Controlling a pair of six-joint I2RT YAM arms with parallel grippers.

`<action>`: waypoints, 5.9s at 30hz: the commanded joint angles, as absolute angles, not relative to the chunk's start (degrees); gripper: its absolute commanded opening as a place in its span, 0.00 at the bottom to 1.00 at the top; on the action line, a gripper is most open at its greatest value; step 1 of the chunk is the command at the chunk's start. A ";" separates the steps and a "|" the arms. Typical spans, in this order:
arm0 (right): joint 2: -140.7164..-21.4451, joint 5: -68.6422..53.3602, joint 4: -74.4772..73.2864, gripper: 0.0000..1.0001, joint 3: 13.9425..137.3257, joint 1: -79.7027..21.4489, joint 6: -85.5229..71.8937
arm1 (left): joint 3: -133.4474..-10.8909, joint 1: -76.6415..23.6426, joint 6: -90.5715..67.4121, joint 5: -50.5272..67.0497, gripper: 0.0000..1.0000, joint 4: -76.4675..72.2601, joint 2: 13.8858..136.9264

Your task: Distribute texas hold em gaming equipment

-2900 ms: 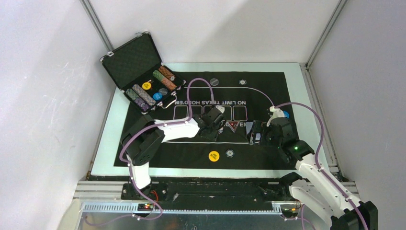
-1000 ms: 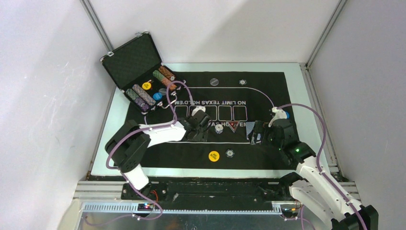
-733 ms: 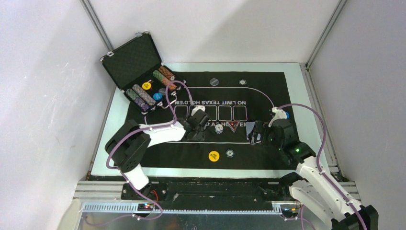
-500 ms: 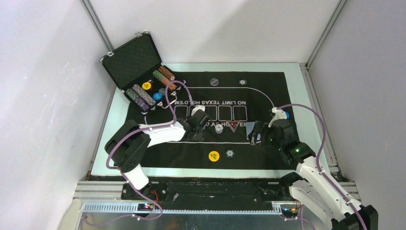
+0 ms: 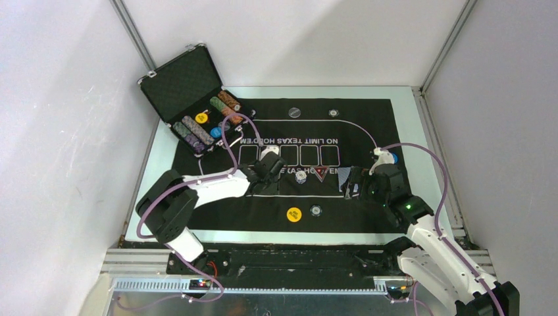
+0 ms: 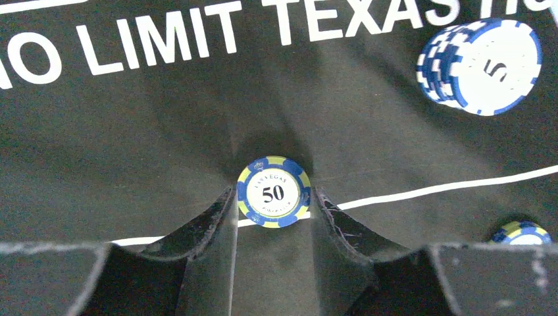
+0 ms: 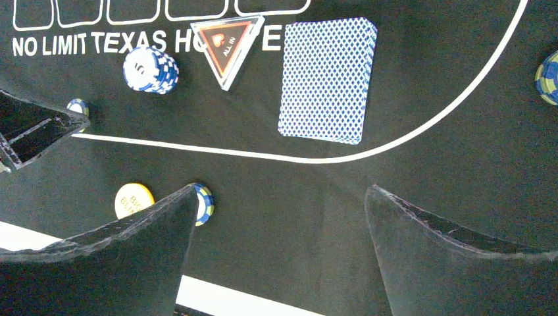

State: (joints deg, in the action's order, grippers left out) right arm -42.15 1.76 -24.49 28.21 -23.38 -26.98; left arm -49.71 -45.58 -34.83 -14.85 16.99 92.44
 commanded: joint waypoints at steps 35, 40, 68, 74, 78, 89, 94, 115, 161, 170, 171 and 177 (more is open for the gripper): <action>-38.00 7.65 -24.79 1.00 27.95 -22.59 -29.05 | -69.64 -66.80 -30.61 -14.24 0.25 22.06 102.78; -37.89 7.49 -24.83 1.00 27.95 -22.51 -29.03 | -71.41 -67.73 -29.62 -14.83 0.26 23.42 104.65; -38.23 7.38 -24.55 1.00 27.70 -21.90 -28.92 | -63.95 -60.92 -35.41 -18.55 0.82 19.14 102.40; -38.56 7.33 -24.44 0.99 27.64 -21.71 -28.91 | -63.63 -60.39 -35.94 -19.11 0.81 19.17 104.60; -38.59 7.39 -24.44 1.00 27.60 -21.60 -28.91 | -63.58 -60.45 -35.97 -18.15 0.76 19.75 105.91; -37.96 7.60 -24.26 1.00 27.28 -21.37 -29.09 | -61.43 -62.12 -36.21 -13.13 0.54 19.44 107.73; -37.14 7.78 -24.41 1.00 27.18 -21.36 -29.22 | -61.34 -62.14 -36.21 -13.05 0.45 19.01 107.62; -35.94 8.04 -24.61 1.00 26.99 -21.17 -29.49 | -61.78 -61.96 -35.86 -14.59 0.35 19.24 99.31; -66.87 3.39 -8.68 0.63 24.87 -45.29 -57.09 | -31.09 -47.29 -54.04 -43.69 1.00 33.58 44.75; -70.07 2.25 -5.12 0.62 25.44 -45.58 -57.40 | -31.38 -47.21 -52.10 -42.46 1.00 31.39 46.29; -70.19 2.54 -5.43 0.62 25.60 -45.60 -57.22 | -31.42 -47.24 -52.07 -42.41 1.00 31.34 46.55; -66.98 6.02 -9.34 0.69 27.17 -45.12 -54.81 | -31.66 -47.18 -51.60 -42.41 1.00 30.75 47.57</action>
